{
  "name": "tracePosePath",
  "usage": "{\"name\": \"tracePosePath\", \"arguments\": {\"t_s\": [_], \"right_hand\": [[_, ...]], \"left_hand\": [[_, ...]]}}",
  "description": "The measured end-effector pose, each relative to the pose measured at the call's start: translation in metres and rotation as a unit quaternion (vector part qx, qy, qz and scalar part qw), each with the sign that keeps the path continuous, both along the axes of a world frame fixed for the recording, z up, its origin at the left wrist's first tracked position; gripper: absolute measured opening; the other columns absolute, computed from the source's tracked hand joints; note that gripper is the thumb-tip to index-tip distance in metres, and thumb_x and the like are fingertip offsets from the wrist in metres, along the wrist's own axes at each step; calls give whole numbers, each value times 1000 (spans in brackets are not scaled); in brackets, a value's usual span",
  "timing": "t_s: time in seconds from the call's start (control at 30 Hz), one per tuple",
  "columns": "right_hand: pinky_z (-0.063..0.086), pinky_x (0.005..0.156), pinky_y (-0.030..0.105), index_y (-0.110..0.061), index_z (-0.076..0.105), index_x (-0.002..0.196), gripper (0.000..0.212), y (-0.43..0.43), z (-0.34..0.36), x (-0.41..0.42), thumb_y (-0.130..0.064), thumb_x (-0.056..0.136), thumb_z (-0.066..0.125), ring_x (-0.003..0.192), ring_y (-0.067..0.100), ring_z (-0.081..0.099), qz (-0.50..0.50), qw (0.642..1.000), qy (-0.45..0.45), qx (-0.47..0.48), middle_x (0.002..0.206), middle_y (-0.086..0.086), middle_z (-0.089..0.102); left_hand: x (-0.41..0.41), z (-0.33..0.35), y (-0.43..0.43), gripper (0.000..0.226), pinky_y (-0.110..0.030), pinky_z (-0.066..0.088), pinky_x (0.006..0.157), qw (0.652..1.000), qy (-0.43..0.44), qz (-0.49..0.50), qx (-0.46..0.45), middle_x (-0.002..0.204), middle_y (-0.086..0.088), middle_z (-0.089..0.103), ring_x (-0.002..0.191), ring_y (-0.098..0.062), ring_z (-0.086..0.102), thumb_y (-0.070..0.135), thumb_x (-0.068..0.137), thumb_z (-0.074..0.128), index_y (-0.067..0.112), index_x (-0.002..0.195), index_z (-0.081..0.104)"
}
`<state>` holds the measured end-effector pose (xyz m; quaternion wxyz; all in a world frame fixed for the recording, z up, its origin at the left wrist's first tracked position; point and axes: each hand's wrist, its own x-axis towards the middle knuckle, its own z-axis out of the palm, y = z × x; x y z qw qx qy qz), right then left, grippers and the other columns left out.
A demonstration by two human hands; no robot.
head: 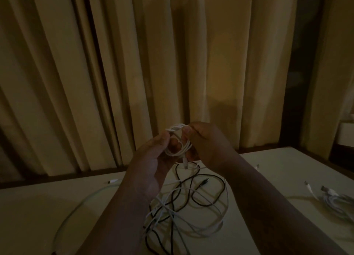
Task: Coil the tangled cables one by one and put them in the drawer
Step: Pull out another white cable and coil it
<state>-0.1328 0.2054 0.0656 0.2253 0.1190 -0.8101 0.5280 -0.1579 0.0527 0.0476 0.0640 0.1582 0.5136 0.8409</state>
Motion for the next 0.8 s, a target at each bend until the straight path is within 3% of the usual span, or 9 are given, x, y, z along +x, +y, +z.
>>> {"name": "tracePosePath", "arguments": {"t_s": [0.2, 0.33, 0.43, 0.53, 0.67, 0.73, 0.8], "right_hand": [[60, 61, 48, -9, 64, 84, 36, 4, -1, -1, -29, 107, 44, 59, 27, 68, -17, 998, 17, 51, 66, 13, 68], [53, 52, 27, -18, 62, 79, 33, 4, -2, -2, -28, 107, 46, 50, 5, 61, -25, 996, 25, 78, 61, -1, 62], [46, 53, 18, -22, 62, 79, 32, 3, -3, -4, -28, 107, 46, 51, 0, 57, -44, 992, 43, 113, 60, -8, 58], [44, 59, 21, -23, 62, 83, 30, 4, -4, -6, -30, 107, 45, 58, 0, 56, -67, 984, 53, 153, 64, -13, 56], [46, 59, 24, -22, 61, 83, 29, 2, -4, -6, -29, 106, 46, 62, 3, 58, -73, 981, 69, 167, 68, -12, 56], [49, 60, 25, -21, 62, 83, 30, 2, -5, -6, -30, 106, 46, 64, 6, 60, -77, 982, 66, 157, 69, -11, 58], [55, 64, 35, -19, 64, 84, 31, 3, -3, -5, -30, 106, 46, 66, 13, 64, -75, 985, 59, 145, 69, -7, 61]], "left_hand": [[-3, -2, 1, 31, -43, 54, 95, 1000, -28, -10, 2, 113, -20, 73, 97, -27, 72, 25, 85, 61, 4, 103, 75], [-6, -5, -1, 35, -52, 44, 108, 998, -59, -21, 30, 118, -20, 71, 115, -37, 64, 24, 86, 61, 2, 111, 72], [-6, -7, -2, 37, -54, 41, 109, 994, -90, -25, 57, 119, -20, 71, 116, -40, 62, 22, 82, 64, 3, 112, 71], [-3, -6, -2, 36, -51, 44, 104, 991, -99, -46, 82, 110, -19, 73, 98, -33, 68, 21, 81, 63, 2, 111, 71], [1, -3, 0, 24, -47, 52, 89, 991, -64, -70, 96, 71, -8, 65, 66, -22, 67, 21, 82, 63, 4, 92, 76], [1, -2, 0, 28, -42, 59, 81, 996, -22, -60, 65, 74, -9, 65, 68, -21, 67, 15, 81, 63, 2, 104, 71], [0, -2, 1, 31, -37, 61, 74, 999, 19, -37, 12, 92, -13, 74, 81, -25, 73, 6, 79, 64, 4, 109, 69]]}}
